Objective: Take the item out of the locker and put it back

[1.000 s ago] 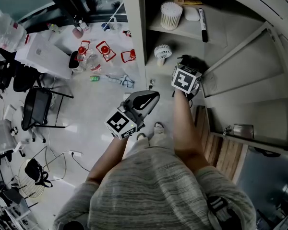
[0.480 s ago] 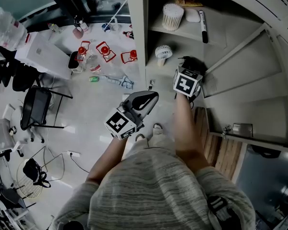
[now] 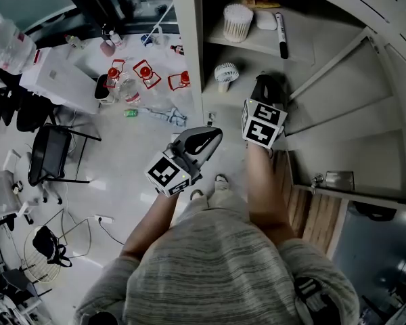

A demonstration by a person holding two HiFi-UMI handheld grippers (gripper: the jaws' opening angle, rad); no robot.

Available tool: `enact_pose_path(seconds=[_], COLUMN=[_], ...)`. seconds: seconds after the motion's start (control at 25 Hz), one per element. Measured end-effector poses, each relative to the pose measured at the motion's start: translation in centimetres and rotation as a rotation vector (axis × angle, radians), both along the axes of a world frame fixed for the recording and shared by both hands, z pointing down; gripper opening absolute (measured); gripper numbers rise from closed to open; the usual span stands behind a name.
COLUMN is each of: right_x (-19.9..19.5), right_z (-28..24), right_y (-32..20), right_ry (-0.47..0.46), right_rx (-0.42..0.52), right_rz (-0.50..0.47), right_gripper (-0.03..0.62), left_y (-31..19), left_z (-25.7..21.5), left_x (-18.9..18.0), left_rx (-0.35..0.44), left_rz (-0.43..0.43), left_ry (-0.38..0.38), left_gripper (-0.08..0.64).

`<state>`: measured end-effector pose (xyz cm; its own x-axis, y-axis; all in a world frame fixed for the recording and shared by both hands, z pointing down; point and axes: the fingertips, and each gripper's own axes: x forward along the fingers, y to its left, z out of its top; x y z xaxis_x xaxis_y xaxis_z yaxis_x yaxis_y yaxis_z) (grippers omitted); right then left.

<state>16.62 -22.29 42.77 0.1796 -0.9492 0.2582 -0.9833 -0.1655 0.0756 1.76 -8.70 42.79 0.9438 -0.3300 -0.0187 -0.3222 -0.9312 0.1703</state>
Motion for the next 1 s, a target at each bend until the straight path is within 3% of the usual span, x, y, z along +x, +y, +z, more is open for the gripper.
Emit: enact_pose_path(seconds=[0.52, 1.0], right_x=[-2.5, -3.4], right_z=[-7.8, -12.9], right_y=[3.0, 6.1], right_ry=[-0.002, -0.004], right_rx=[0.184, 0.275], right_rz=[-0.102, -0.204], right_gripper=[0.028, 0.028], left_y=[0.2, 0.3], left_z=[-0.7, -1.7], left_x=[0.3, 0.7], left_rx=[0.012, 0.031], left_rz=[0.012, 0.033], left_ry=[0.011, 0.032], left_gripper=[0.009, 0.009])
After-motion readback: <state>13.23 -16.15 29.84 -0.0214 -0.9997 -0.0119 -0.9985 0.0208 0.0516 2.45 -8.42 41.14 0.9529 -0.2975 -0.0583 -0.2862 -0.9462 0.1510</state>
